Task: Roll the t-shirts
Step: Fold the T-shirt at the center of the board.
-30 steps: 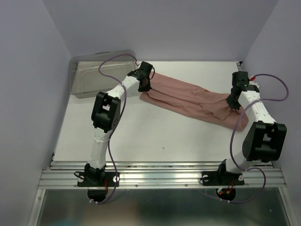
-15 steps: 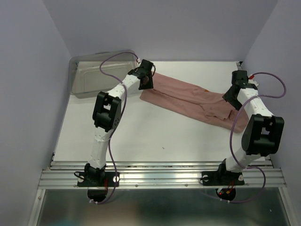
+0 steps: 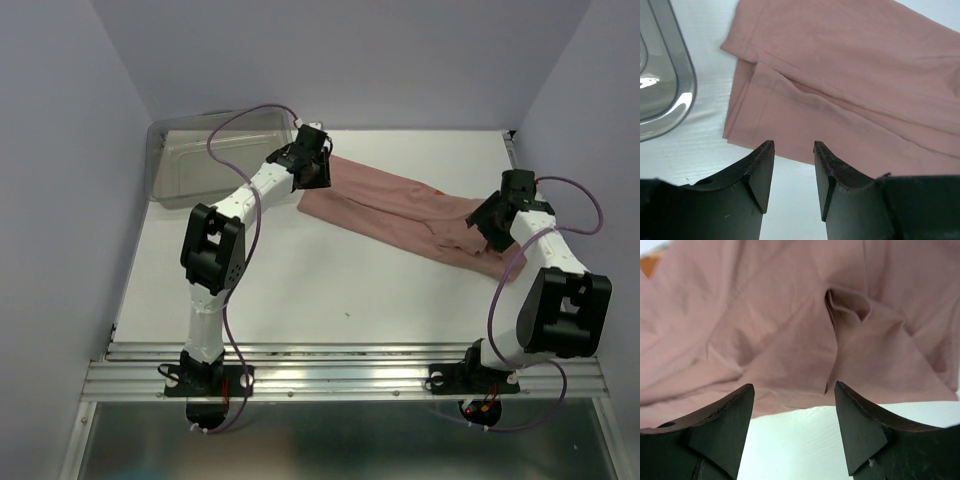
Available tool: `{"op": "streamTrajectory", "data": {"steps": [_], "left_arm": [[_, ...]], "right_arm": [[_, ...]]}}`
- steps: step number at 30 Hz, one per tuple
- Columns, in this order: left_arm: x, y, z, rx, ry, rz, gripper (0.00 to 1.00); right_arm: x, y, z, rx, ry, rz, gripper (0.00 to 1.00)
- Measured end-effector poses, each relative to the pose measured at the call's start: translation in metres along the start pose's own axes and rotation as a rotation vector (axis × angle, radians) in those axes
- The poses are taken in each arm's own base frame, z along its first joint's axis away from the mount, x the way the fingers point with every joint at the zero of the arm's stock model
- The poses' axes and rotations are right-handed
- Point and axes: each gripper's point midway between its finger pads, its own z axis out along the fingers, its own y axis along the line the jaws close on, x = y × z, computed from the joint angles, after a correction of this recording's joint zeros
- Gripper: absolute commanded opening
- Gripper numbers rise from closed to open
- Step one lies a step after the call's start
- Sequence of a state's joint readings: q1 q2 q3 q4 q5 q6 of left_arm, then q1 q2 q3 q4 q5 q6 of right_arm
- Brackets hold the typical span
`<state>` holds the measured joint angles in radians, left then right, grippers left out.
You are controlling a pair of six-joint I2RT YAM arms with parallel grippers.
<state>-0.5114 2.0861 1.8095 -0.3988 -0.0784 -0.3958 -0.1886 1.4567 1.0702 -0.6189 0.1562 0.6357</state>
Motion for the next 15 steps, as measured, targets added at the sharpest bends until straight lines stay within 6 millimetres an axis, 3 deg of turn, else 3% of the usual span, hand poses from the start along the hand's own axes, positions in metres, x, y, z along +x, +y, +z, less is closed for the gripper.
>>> {"op": "streamTrajectory", "data": {"steps": [5,8,15], "left_arm": [[0.019,-0.004,0.001,0.012,0.033,0.016,0.48],[0.029,-0.001,0.003,0.005,0.059,0.019,0.48],[0.028,-0.001,0.004,0.007,0.054,0.018,0.47]], "right_arm": [[0.035,-0.007,0.015,0.003,0.118,0.008,0.69],[0.038,-0.007,0.016,-0.002,0.128,0.015,0.67],[0.035,-0.002,0.022,-0.019,0.114,0.026,0.59]]}}
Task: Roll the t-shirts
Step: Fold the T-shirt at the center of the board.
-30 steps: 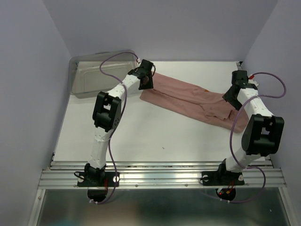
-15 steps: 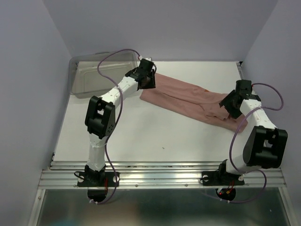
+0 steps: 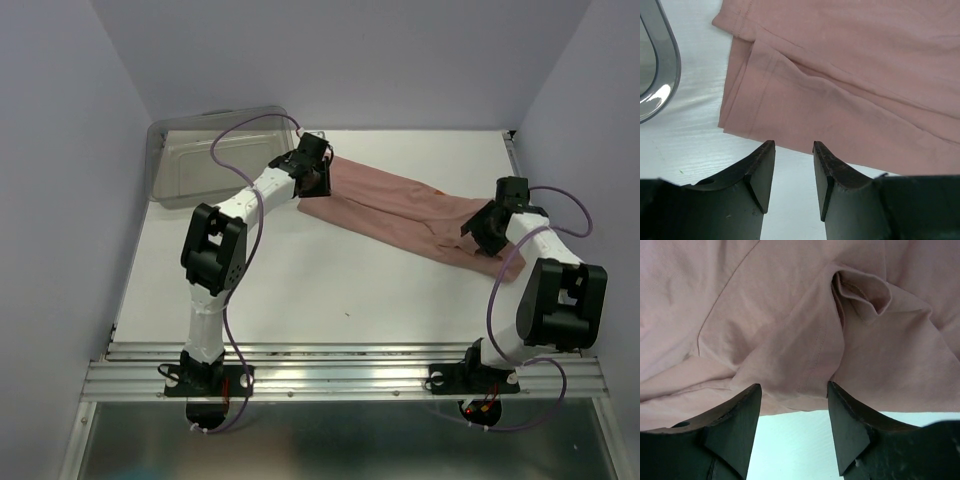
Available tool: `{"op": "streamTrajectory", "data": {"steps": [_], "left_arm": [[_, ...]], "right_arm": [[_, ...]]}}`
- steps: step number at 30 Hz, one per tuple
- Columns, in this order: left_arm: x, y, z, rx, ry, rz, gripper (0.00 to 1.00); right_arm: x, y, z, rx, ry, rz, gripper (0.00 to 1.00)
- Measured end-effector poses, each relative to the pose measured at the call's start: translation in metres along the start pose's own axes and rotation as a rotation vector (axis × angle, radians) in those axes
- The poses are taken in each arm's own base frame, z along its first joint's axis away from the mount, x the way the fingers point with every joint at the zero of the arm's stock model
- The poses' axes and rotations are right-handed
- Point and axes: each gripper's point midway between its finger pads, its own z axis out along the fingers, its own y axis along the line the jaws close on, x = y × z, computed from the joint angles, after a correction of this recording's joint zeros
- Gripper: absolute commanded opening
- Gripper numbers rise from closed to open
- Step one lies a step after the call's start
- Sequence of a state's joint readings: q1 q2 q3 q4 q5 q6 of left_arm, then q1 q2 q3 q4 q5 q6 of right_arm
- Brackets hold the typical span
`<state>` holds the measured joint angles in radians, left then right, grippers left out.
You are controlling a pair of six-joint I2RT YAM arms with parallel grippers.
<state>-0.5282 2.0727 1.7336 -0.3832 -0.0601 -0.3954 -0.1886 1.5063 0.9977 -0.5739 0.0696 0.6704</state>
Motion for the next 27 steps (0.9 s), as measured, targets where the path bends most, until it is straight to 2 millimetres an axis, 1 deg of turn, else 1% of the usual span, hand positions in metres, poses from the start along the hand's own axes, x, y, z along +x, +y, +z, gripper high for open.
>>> {"op": "streamTrajectory", "data": {"steps": [1,2,3,5,6,7,8,9,14,17,21,26,27], "left_arm": [[0.0,0.0,0.0,0.0,0.0,0.0,0.47],[0.0,0.0,0.0,0.0,0.0,0.0,0.47],[0.0,0.0,0.0,0.0,0.0,0.0,0.47],[0.0,0.0,0.0,0.0,0.0,0.0,0.47],[0.0,0.0,0.0,0.0,0.0,0.0,0.47],[0.0,0.0,0.0,0.0,0.0,0.0,0.47],[0.0,0.0,0.0,-0.001,0.0,0.0,0.47],[0.0,0.0,0.0,-0.001,0.0,0.0,0.47],[0.0,0.001,0.0,-0.002,0.001,0.002,0.46],[0.0,0.001,0.0,-0.003,0.001,0.002,0.46],[0.0,0.001,0.0,-0.006,0.001,0.002,0.46],[0.0,0.003,0.0,-0.017,0.0,0.003,0.46],[0.001,0.004,0.0,-0.021,0.0,0.003,0.46]], "right_arm": [[0.0,0.0,0.001,-0.001,-0.001,0.001,0.53],[0.0,0.001,0.002,0.0,0.0,0.003,0.51],[0.0,0.0,0.003,0.002,0.002,0.004,0.44],[0.001,0.0,0.004,0.004,0.005,0.008,0.35],[0.001,0.0,0.005,0.005,0.007,0.008,0.27],[0.001,0.0,0.006,0.006,0.008,0.009,0.12],[0.001,0.0,0.006,0.006,0.009,0.013,0.05],[0.002,0.001,0.006,0.005,0.01,0.015,0.01],[0.0,0.003,0.008,-0.006,0.006,0.014,0.01],[-0.004,0.009,0.009,-0.022,0.003,0.015,0.01],[-0.016,0.025,0.018,-0.063,-0.007,0.017,0.01],[-0.033,0.055,0.039,-0.136,-0.005,0.024,0.01],[-0.035,0.059,0.043,-0.145,-0.003,0.027,0.02]]}}
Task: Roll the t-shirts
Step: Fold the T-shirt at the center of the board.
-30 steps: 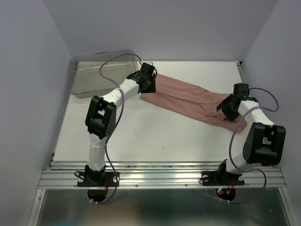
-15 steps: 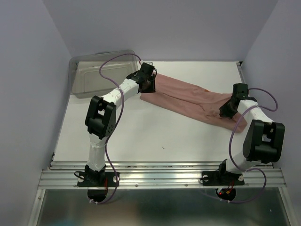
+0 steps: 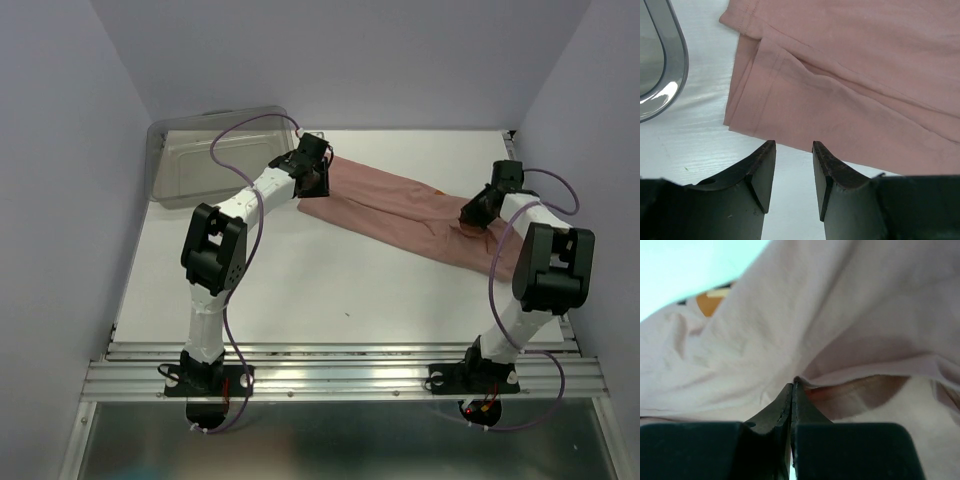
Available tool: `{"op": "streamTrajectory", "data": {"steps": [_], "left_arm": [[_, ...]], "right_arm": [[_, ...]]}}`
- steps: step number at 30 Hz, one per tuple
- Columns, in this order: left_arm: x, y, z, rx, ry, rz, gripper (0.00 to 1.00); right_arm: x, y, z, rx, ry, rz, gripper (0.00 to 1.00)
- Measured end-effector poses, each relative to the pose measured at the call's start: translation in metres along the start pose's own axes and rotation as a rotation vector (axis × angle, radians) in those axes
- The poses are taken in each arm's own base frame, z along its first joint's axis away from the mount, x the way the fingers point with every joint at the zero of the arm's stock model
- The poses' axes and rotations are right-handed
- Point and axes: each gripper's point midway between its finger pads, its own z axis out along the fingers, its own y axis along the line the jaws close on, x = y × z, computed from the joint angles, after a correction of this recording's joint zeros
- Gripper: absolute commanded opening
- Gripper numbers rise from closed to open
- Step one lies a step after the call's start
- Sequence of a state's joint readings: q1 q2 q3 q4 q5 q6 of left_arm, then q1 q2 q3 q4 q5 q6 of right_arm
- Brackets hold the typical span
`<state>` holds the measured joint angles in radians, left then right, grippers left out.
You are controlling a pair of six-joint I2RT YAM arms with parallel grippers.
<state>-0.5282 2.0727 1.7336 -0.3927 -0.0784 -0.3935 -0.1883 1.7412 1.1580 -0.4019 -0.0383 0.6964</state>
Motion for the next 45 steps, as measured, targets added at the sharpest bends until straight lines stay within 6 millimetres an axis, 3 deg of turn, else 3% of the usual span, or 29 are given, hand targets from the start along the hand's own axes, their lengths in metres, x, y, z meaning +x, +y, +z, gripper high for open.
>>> {"op": "streamTrajectory", "data": {"steps": [1,3,4,10,13,15,19,21,24,29,33,40,45], "left_arm": [[0.0,0.0,0.0,-0.002,0.001,0.0,0.46],[0.0,0.001,0.0,-0.004,0.001,0.0,0.46],[0.0,0.001,0.0,-0.005,0.001,0.0,0.46],[0.002,0.002,0.0,-0.008,0.006,0.0,0.46],[0.002,0.002,0.0,-0.008,0.006,0.0,0.46],[0.002,0.002,0.0,-0.008,0.007,0.0,0.46],[0.002,0.002,0.0,-0.012,0.005,0.0,0.46],[0.001,0.003,0.0,-0.013,0.004,0.0,0.46],[0.002,0.003,0.0,-0.013,0.005,0.001,0.42],[0.0,0.001,0.007,-0.013,0.01,0.008,0.26],[0.0,0.0,0.011,-0.015,0.015,0.018,0.01],[0.0,0.001,0.016,-0.021,0.019,0.028,0.0],[0.002,0.002,0.023,-0.03,0.03,0.036,0.0]], "right_arm": [[-0.002,0.005,0.004,-0.009,0.003,-0.002,0.2],[-0.007,0.014,0.011,-0.024,0.003,-0.005,0.44],[-0.011,0.02,0.014,-0.035,-0.002,-0.009,0.48],[-0.032,0.042,0.011,-0.08,-0.058,-0.045,0.52],[-0.041,0.043,-0.004,-0.075,-0.114,-0.062,0.56],[-0.047,0.038,-0.025,-0.064,-0.17,-0.07,0.56],[-0.052,0.016,-0.059,-0.044,-0.249,-0.045,0.52],[-0.049,-0.003,-0.065,-0.022,-0.259,-0.018,0.42],[-0.02,-0.043,-0.056,0.056,-0.202,0.016,0.17],[0.026,-0.076,-0.039,0.134,-0.071,0.023,0.02],[0.03,-0.073,-0.027,0.125,-0.043,0.03,0.01],[0.008,-0.048,0.021,0.104,-0.007,0.051,0.01],[-0.026,-0.015,0.036,0.052,-0.056,0.054,0.01]]}}
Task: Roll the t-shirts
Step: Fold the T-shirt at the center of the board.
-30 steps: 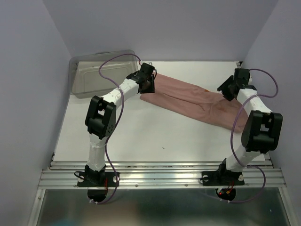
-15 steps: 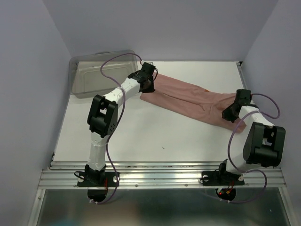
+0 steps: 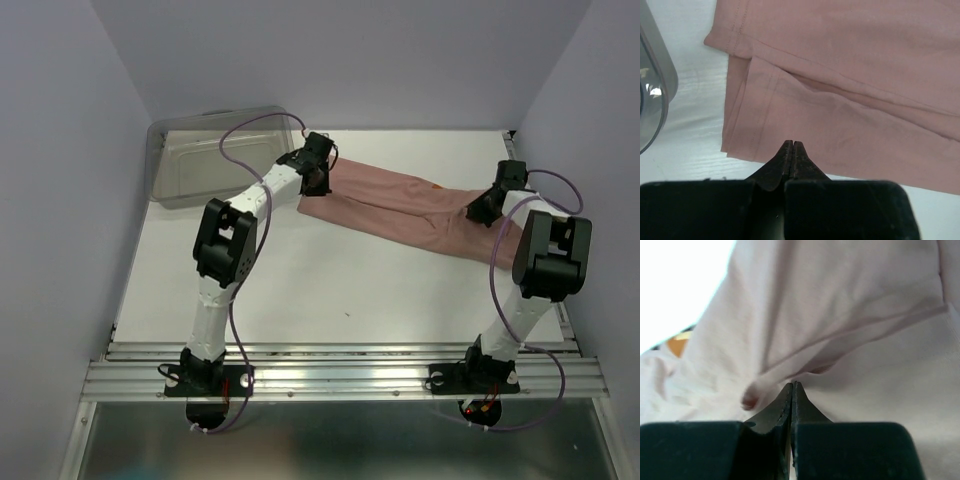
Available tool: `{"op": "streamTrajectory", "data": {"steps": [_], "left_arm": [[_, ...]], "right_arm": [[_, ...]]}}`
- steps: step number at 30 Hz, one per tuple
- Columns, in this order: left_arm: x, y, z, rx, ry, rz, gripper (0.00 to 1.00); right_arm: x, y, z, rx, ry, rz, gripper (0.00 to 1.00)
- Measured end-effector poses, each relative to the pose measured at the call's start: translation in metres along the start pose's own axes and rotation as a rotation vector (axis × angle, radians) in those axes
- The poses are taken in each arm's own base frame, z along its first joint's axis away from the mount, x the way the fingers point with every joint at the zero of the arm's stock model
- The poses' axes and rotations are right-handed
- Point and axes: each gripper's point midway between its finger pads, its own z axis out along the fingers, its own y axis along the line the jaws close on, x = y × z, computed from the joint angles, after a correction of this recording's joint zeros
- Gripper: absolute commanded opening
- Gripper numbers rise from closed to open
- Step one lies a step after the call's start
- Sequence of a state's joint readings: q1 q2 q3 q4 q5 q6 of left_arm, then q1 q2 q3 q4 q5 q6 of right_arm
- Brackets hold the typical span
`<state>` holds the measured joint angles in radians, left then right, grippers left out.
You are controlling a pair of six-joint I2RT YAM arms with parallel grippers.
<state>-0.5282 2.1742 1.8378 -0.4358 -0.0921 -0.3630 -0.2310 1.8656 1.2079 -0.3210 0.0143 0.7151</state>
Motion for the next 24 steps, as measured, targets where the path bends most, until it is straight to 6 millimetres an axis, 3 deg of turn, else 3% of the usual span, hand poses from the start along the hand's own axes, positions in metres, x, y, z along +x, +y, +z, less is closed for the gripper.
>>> {"op": "streamTrajectory", "data": {"steps": [4,10,14,20,24], "left_arm": [[-0.007,-0.004,0.015,-0.002,-0.005,0.007,0.0],[-0.01,-0.004,0.047,-0.033,-0.009,0.025,0.0],[0.0,0.004,0.064,-0.071,0.013,0.04,0.0],[0.001,0.014,0.068,-0.106,0.01,0.046,0.0],[0.0,0.02,0.068,-0.122,0.01,0.042,0.0]], "right_arm": [[-0.012,0.007,-0.004,-0.005,-0.038,-0.006,0.01],[-0.012,-0.011,-0.032,0.036,-0.096,-0.03,0.01],[-0.005,-0.024,-0.048,0.047,-0.114,-0.04,0.01],[0.027,-0.057,-0.042,0.126,-0.049,-0.061,0.01],[0.035,-0.071,-0.035,0.166,-0.02,-0.061,0.02]]}}
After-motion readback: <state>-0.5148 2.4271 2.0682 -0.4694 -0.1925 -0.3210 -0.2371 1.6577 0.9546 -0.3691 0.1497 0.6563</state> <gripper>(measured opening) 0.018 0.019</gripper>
